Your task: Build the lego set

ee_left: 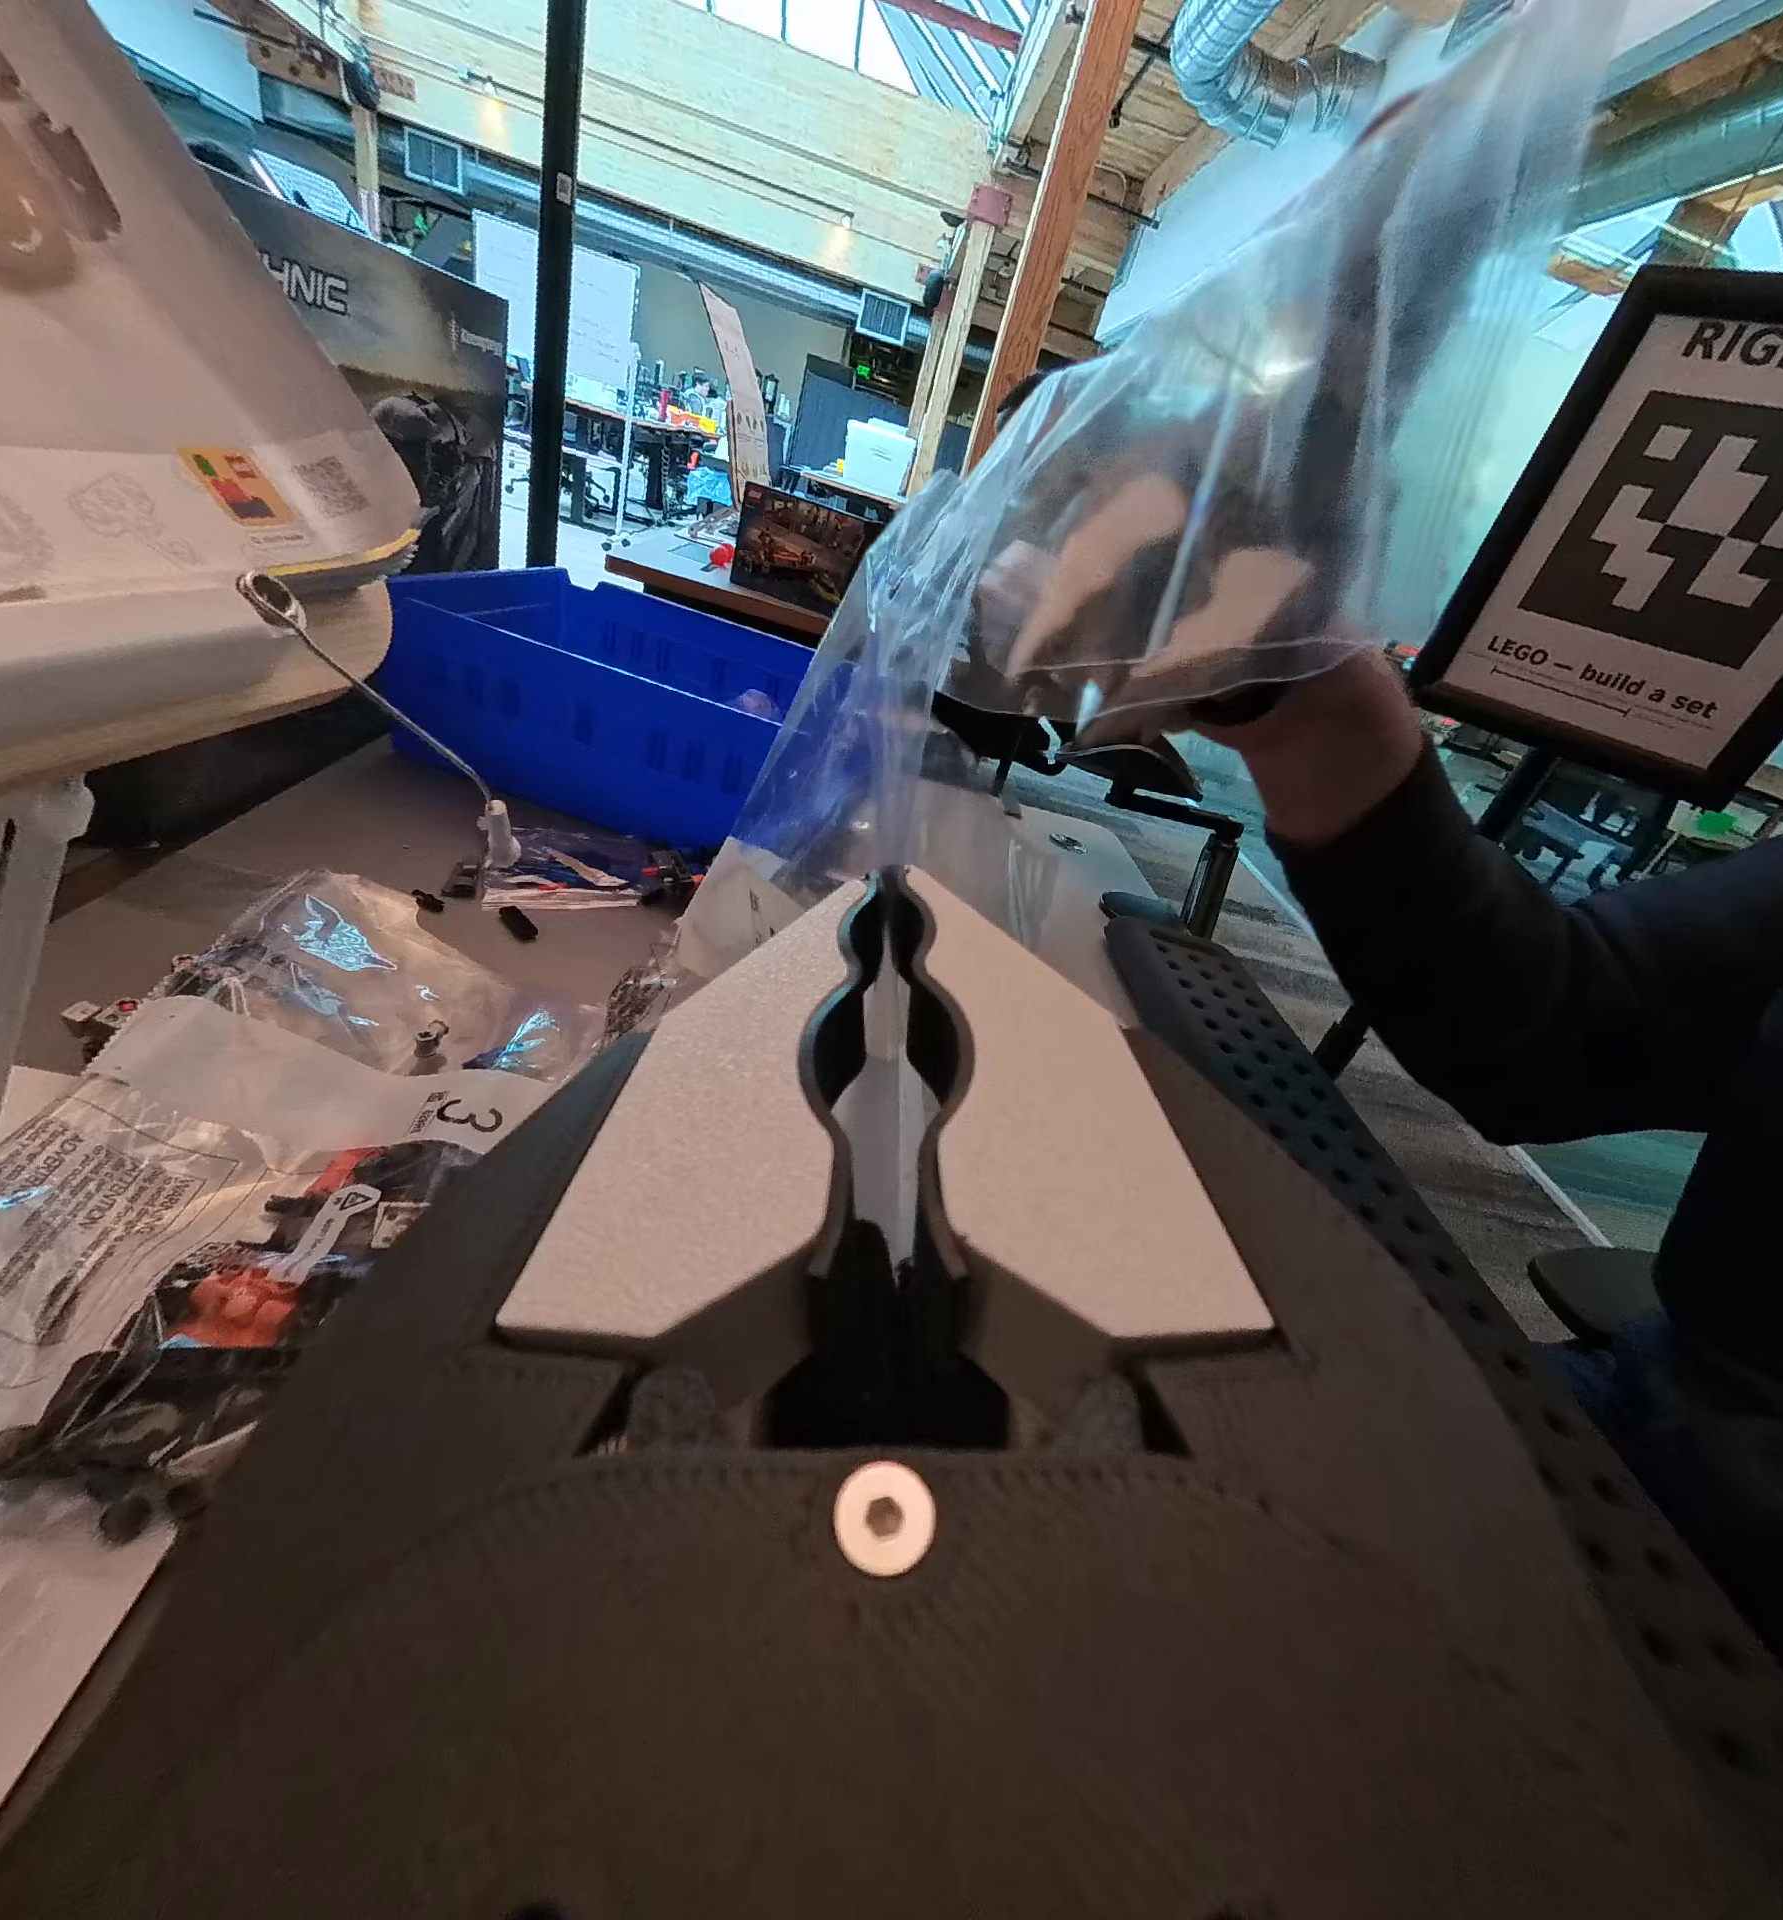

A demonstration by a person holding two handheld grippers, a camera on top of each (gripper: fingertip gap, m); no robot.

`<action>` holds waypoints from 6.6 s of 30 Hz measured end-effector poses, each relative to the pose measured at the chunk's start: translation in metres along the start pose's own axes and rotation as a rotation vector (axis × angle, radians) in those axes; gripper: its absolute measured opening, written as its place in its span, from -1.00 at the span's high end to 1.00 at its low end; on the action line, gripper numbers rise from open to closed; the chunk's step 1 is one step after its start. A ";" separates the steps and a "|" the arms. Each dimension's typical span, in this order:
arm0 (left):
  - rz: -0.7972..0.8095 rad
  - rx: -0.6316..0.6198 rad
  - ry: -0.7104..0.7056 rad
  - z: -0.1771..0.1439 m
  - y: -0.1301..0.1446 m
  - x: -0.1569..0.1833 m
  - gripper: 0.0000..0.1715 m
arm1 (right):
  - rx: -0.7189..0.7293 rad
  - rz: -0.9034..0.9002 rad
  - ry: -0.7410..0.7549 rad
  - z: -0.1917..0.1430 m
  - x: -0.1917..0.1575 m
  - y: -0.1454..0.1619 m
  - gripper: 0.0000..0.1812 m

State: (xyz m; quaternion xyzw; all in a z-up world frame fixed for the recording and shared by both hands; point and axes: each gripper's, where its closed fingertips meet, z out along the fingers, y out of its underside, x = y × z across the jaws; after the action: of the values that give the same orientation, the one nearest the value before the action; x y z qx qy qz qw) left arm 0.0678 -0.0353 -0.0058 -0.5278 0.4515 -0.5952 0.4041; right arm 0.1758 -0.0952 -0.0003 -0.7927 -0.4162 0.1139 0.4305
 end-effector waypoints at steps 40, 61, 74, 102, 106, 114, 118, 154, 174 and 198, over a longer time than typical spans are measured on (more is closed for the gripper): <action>0.003 -0.010 0.003 0.003 0.002 0.003 1.00 | -0.546 -0.167 -0.354 0.003 -0.111 0.196 0.78; 0.001 -0.019 0.011 0.005 0.004 0.004 1.00 | 0.040 -0.115 0.003 0.014 -0.016 0.008 0.99; -0.003 -0.014 0.015 0.004 0.003 0.001 1.00 | 0.036 -0.058 0.070 0.020 0.006 -0.006 0.81; -0.006 -0.023 0.021 0.007 0.006 0.003 1.00 | -0.062 -0.027 -0.021 0.025 -0.028 0.049 0.99; -0.004 -0.025 0.023 0.007 0.006 0.004 1.00 | 0.200 -0.074 0.054 0.009 -0.008 -0.035 0.99; -0.002 -0.032 0.029 0.008 0.007 0.004 1.00 | 0.043 -0.081 0.082 0.046 0.008 -0.028 0.77; -0.006 -0.028 0.030 0.008 0.006 0.003 1.00 | 0.075 -0.029 0.097 0.014 0.008 -0.009 0.79; -0.002 -0.040 0.031 0.010 0.009 0.005 1.00 | -0.019 -0.120 0.000 0.050 -0.002 -0.019 0.78; -0.006 -0.045 0.032 0.012 0.011 0.006 1.00 | -0.436 0.186 -0.097 0.025 -0.008 0.198 0.77; -0.005 -0.042 0.031 0.010 0.010 0.005 1.00 | -0.504 0.261 -0.111 0.002 -0.008 0.219 0.77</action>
State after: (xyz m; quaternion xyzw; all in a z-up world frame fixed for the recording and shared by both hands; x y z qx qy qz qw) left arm 0.0772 -0.0437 -0.0136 -0.5281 0.4688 -0.5947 0.3842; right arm 0.2930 -0.1621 -0.1733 -0.9140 -0.3489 0.1046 0.1785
